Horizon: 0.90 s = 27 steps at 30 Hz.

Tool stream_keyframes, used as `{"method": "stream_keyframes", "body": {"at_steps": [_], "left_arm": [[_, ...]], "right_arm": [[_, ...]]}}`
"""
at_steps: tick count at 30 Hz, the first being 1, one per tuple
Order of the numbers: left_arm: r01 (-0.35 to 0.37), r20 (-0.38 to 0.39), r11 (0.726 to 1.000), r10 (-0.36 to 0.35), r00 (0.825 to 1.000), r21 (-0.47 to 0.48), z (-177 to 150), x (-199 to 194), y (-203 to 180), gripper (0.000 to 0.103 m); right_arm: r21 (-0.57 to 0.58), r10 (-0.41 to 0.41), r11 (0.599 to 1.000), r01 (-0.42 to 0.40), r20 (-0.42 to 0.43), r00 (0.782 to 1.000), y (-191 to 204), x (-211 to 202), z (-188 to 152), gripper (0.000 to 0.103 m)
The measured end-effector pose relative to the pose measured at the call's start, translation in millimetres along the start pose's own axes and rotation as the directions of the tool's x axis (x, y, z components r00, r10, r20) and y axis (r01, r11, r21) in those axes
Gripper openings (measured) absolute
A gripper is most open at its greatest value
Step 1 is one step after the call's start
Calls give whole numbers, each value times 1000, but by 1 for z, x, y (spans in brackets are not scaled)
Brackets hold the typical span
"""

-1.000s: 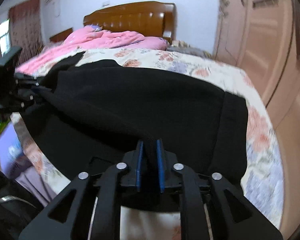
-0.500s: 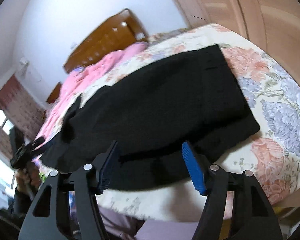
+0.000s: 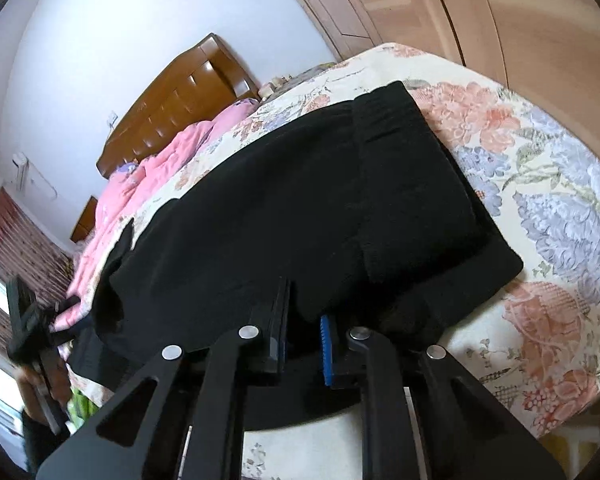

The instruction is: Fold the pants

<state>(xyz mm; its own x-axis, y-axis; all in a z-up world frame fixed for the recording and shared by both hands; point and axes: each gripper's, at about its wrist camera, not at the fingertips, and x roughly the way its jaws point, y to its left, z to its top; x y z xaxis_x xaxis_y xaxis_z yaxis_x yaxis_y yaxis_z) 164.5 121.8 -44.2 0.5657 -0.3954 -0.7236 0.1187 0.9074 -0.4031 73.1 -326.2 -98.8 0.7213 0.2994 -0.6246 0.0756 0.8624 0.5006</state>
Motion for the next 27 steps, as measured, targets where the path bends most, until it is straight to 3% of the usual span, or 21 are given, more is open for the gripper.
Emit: {"method": "stream_keyframes", "body": {"at_steps": [3, 5, 7, 8, 9, 10, 11, 12, 14, 16, 22, 24, 27], "left_arm": [[-153, -46, 988, 154, 987, 16, 15, 19, -14, 100], [-293, -74, 954, 298, 952, 64, 19, 32, -21, 96], [-377, -81, 921, 385, 919, 98, 20, 40, -19, 82], [-388, -103, 917, 396, 912, 92, 20, 44, -13, 57], [-378, -115, 923, 384, 916, 70, 19, 44, -6, 33], [-367, -105, 927, 374, 921, 77, 17, 41, -3, 27], [-346, -92, 935, 352, 931, 80, 16, 38, 1, 13], [-314, -75, 948, 318, 945, 57, 16, 31, 7, 10], [-232, 2, 972, 232, 973, 19, 16, 12, 15, 9], [-178, 115, 984, 175, 978, 15, 11, -18, 14, 9], [-144, 325, 982, 97, 941, 123, -30, -96, -11, 9], [-178, 304, 973, 126, 944, 149, -48, -98, -14, 9], [-175, 190, 977, 151, 970, 118, -72, -68, 7, 9]], "right_arm": [[-6, 7, 1000, -7, -3, 1000, 1, 0, 1, 15], [-12, 10, 1000, -10, -1, 1000, 2, 0, 0, 15], [-24, 8, 1000, -8, 3, 1000, 3, -2, -1, 15], [-29, 8, 1000, -8, 4, 1000, 3, -3, -1, 15], [-36, 8, 999, -8, 7, 1000, 2, -4, -1, 15], [-39, 9, 999, -9, 8, 1000, 2, -4, -2, 15], [-39, 12, 999, -12, 9, 1000, 1, -4, -2, 14], [-40, 16, 999, -15, 12, 1000, 0, -4, -2, 14], [-43, 19, 999, -19, 13, 1000, -1, -5, -1, 12], [-43, 34, 999, -33, 22, 999, 1, -8, 2, 12], [-88, 71, 994, -66, 61, 996, 7, -34, 8, 11], [-107, 56, 993, -51, 41, 998, 5, -35, 4, 11], [-74, 19, 997, -21, -27, 999, -9, -20, -9, 11]]}}
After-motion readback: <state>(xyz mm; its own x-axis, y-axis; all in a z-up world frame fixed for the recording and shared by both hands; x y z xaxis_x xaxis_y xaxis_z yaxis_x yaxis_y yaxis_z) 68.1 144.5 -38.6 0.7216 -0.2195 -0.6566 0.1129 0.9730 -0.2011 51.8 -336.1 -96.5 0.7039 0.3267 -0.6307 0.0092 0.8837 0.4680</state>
